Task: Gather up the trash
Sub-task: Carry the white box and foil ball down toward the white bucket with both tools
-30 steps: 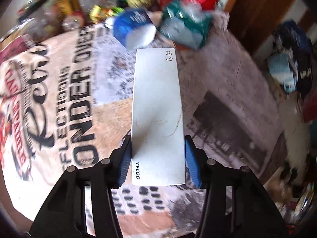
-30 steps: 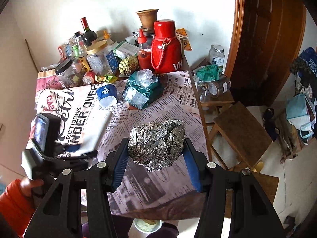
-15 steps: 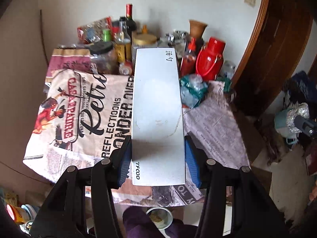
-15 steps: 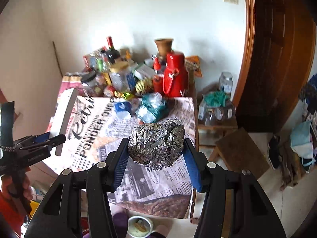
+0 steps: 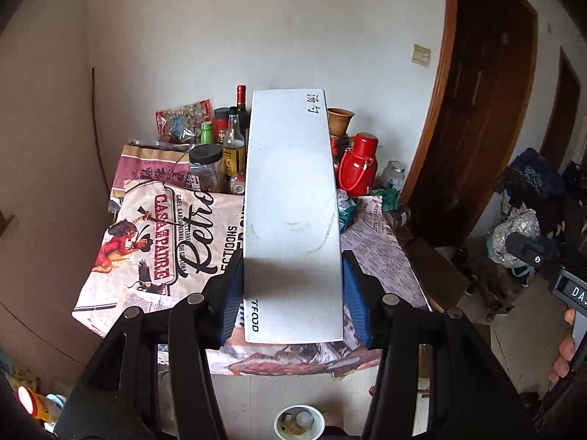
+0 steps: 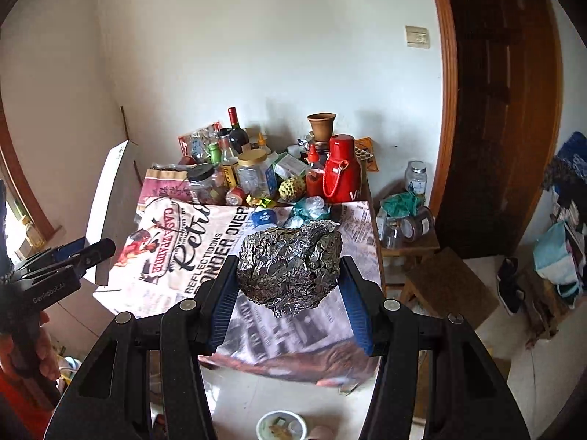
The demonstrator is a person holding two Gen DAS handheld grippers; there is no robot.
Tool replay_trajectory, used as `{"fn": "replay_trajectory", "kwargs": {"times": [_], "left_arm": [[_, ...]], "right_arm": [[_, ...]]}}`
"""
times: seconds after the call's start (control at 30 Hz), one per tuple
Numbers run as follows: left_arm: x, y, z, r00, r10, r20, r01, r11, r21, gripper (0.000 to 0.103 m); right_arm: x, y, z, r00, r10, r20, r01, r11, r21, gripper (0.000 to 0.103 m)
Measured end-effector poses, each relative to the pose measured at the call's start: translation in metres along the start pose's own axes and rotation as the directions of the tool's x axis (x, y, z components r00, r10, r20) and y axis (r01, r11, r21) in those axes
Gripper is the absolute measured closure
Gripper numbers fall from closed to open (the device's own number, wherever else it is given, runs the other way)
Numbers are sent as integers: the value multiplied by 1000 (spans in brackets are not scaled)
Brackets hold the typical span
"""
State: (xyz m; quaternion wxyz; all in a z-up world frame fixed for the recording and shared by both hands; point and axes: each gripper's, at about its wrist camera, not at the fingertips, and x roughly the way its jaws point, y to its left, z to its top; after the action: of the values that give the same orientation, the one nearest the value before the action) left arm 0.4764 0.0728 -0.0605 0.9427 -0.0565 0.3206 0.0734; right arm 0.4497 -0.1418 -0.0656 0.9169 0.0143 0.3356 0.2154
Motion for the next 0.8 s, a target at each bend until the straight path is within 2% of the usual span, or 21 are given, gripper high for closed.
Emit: {"fn": "replay_trajectory", "kwargs": {"times": [0.13,0.37,0.57,0.8], "left_arm": [[-38,11,-26,999,-33,17,32,999,36,53],[-102,47,-83,997,-71,2,71,995,75,53],[-125,62,-120,993,-100,-56,105,991,83,53],[-125,60,-160,979,-128,-158,142,987,80,53]], "right_arm": [[-28,27,-28,1000,-28,8,28,999,22,53],[-72,72,-79,998,-67,10,66,996,59,53],[-97,93,-113,996,-87,-27,89,991,98,53],[-95,93,-144,988,-102,-115,116,986,121,53]]}}
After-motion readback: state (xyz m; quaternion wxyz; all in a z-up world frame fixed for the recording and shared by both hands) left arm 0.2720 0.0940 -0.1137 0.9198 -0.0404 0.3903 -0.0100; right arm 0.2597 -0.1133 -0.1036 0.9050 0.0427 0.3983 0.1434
